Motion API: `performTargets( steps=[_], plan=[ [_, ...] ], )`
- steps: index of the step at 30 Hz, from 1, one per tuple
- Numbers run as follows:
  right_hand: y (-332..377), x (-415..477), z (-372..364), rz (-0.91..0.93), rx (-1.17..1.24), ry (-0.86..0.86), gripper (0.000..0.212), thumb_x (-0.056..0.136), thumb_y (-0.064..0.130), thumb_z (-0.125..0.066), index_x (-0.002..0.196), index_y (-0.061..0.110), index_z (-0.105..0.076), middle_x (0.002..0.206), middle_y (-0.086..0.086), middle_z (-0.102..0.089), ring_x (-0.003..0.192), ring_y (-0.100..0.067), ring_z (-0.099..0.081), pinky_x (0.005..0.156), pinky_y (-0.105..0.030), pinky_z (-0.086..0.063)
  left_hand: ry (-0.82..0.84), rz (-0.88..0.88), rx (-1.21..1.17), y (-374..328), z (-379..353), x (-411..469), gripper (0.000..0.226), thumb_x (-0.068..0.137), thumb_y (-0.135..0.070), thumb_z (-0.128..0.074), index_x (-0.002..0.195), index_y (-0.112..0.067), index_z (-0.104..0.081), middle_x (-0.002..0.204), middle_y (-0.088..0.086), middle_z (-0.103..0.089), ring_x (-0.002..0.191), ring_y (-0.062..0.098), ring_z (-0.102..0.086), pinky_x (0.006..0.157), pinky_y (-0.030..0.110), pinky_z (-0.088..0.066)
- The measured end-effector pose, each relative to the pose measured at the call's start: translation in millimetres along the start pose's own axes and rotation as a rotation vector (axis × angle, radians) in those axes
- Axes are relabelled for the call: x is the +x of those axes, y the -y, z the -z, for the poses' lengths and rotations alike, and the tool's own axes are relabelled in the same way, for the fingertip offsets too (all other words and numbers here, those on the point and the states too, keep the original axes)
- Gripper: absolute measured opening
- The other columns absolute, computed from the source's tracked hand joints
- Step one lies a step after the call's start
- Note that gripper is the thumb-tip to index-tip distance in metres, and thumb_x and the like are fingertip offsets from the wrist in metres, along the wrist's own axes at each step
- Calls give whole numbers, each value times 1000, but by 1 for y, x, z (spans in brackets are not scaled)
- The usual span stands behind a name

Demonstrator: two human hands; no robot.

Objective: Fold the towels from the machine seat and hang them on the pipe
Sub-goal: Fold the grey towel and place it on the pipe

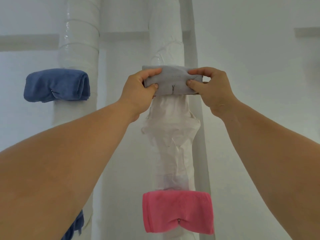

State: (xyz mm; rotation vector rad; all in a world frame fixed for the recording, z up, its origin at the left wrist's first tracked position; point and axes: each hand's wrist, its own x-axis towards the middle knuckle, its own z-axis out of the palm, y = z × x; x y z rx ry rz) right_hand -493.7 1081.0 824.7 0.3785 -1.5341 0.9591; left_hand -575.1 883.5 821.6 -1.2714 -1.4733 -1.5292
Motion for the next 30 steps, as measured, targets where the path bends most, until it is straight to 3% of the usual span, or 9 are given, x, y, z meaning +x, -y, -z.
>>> performTargets(
  steps=[3,8,12,16,20,23,25,27,30],
  plan=[
    [-5,-10,-4,-34,66,31,24,85,9,-76,105,21,-75,110,-2,-72,91,-21,-75,85,-34,-62,-25,23,-42,8,-4,-9,47,97,2,-56,133,-28,-64,113,-15,-63,103,5,-65,81,20,-59],
    [-5,-16,-4,-30,83,68,23,88,9,-76,105,23,-72,118,3,-67,100,-18,-72,78,-26,-62,-53,58,-83,13,-7,-11,46,97,2,-56,132,-28,-64,119,-7,-67,105,9,-67,81,25,-61],
    [-4,-15,-6,41,-138,39,21,89,25,-73,107,35,-68,110,17,-64,100,-16,-67,93,-36,-58,-47,60,-15,11,-6,-12,45,99,-3,-56,134,-30,-63,117,-9,-66,98,8,-65,78,15,-56],
    [3,-19,-5,106,-370,47,29,93,35,-65,122,34,-65,125,2,-55,104,-14,-58,98,-30,-49,-69,6,185,8,-6,-8,43,98,-10,-56,133,-34,-64,137,-2,-57,119,14,-59,106,27,-49],
    [13,-28,-2,103,-451,86,40,96,35,-62,135,32,-57,141,-2,-43,119,-13,-48,99,-20,-34,-101,13,430,2,-6,-13,41,99,-22,-58,136,-39,-61,157,1,-28,140,21,-40,117,33,-35],
    [18,-34,1,46,-502,194,60,94,41,-63,149,36,-39,156,-7,-28,138,-28,-40,114,-37,-37,-50,36,487,-5,-5,-21,48,95,-29,-59,141,-44,-54,166,-3,-15,150,23,-26,120,42,-32],
    [22,-38,4,-42,-587,317,82,90,48,-66,156,43,-18,167,-10,-3,149,-37,-24,119,-50,-32,-14,44,532,-13,-5,-27,54,93,-32,-58,144,-46,-48,168,-4,-11,150,25,-25,119,45,-33],
    [29,-44,6,-113,-654,391,99,87,52,-70,157,46,1,168,-6,17,154,-37,-11,122,-53,-26,0,79,645,-24,-7,-35,57,95,-31,-57,148,-47,-42,170,-4,-3,151,26,-21,121,43,-29],
    [37,-51,7,-132,-635,399,105,87,54,-69,156,48,9,166,-3,26,155,-37,-7,122,-55,-25,-39,67,742,-38,-6,-51,60,98,-30,-56,151,-46,-36,170,-6,4,151,27,-18,117,42,-29]
  ],
)
